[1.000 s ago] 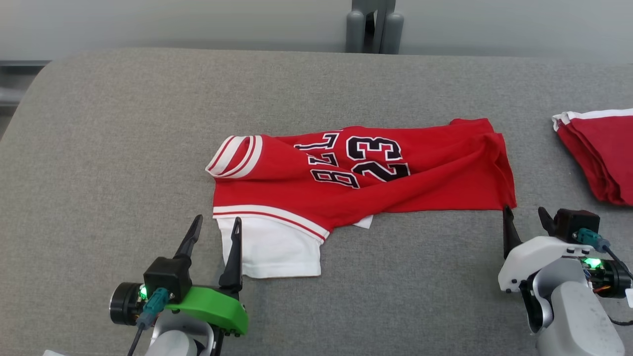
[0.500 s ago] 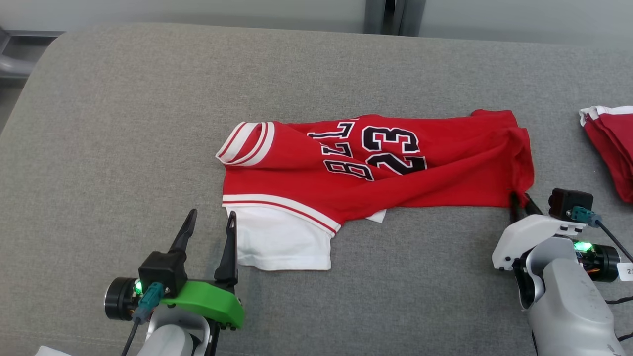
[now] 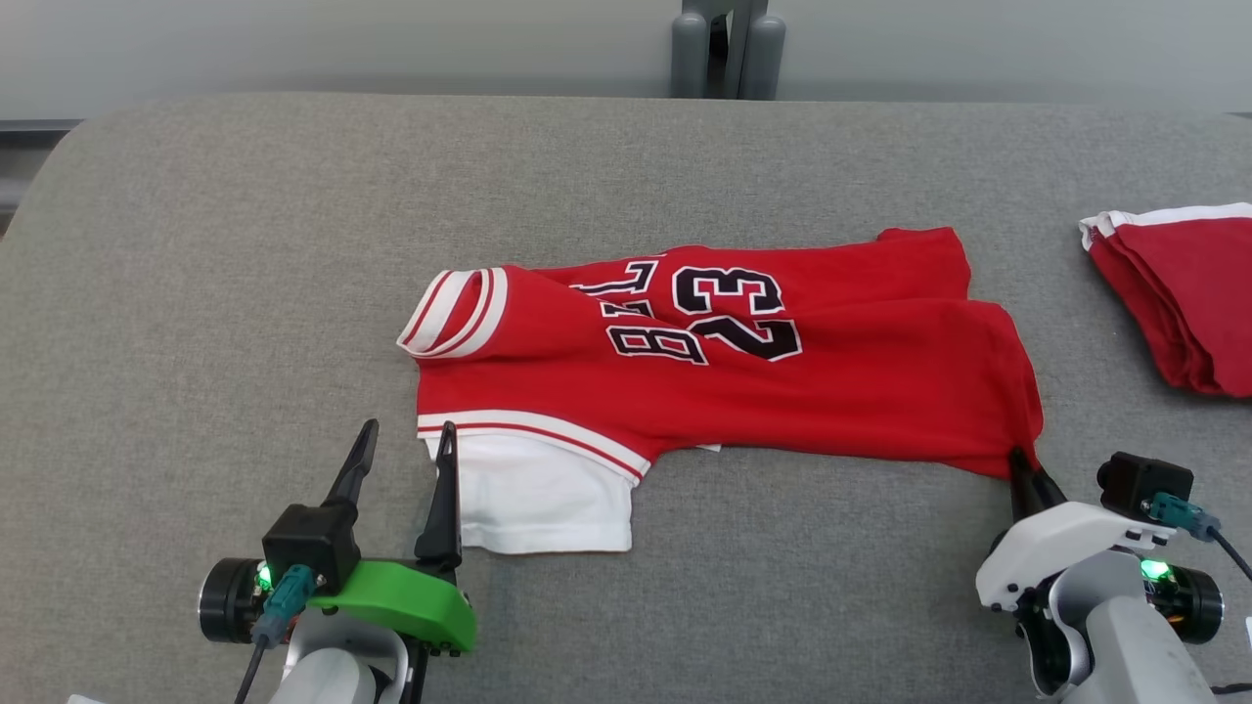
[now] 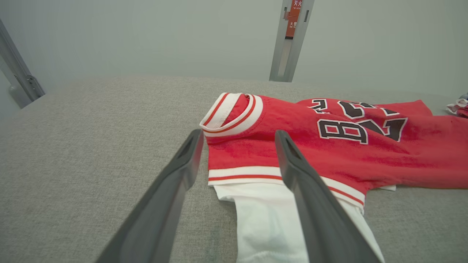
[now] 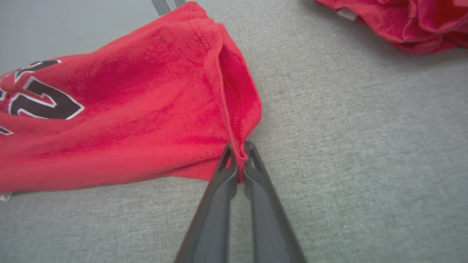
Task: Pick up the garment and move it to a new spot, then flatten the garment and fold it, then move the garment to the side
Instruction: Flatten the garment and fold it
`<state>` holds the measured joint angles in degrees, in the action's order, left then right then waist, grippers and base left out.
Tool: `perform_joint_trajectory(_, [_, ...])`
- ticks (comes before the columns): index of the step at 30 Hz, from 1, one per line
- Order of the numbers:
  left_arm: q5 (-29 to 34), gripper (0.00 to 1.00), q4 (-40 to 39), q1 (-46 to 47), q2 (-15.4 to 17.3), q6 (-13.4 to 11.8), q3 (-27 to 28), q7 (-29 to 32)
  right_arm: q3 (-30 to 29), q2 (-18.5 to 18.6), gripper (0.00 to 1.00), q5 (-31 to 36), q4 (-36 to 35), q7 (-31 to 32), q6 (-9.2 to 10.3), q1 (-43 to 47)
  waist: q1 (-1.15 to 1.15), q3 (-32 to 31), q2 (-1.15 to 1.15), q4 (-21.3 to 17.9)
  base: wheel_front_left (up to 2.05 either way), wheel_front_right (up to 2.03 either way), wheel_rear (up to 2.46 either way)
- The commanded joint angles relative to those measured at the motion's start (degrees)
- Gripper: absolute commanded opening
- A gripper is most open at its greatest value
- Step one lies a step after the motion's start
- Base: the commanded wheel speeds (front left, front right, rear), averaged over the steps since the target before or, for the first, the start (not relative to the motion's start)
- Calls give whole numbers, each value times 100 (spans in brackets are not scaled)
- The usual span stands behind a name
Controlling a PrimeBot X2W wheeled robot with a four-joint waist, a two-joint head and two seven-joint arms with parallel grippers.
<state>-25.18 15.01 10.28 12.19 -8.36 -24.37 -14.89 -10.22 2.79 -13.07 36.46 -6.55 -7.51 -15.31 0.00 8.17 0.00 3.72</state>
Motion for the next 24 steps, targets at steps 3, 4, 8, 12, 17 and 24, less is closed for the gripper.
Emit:
perform_joint_trajectory(3, [-33,100,12,-41,-6,0,10,-25,-133,26,0,64,-282,138,5,248,0,1,0,-33,0,0,0])
perform_joint_trajectory(4, [-36,100,21,-36,-14,13,6,-26,-168,22,23,82,-322,168,4,298,0,-1,0,-27,0,0,0])
perform_joint_trajectory(8, [-39,100,80,-13,-45,68,-24,-28,-262,23,100,151,-436,186,4,442,0,-35,0,22,0,0,0])
perform_joint_trajectory(12, [-42,100,112,-70,-67,102,-6,-31,-291,23,100,140,-647,59,4,558,0,-130,0,55,0,0,0])
perform_joint_trajectory(17, [-44,100,26,-147,-101,123,109,-29,-240,21,100,281,-1258,-138,4,709,0,-359,0,66,0,0,0])
perform_joint_trajectory(24, [-81,100,14,-341,-151,179,177,-30,31,21,100,434,-2297,-259,4,956,0,-788,0,78,0,0,0])
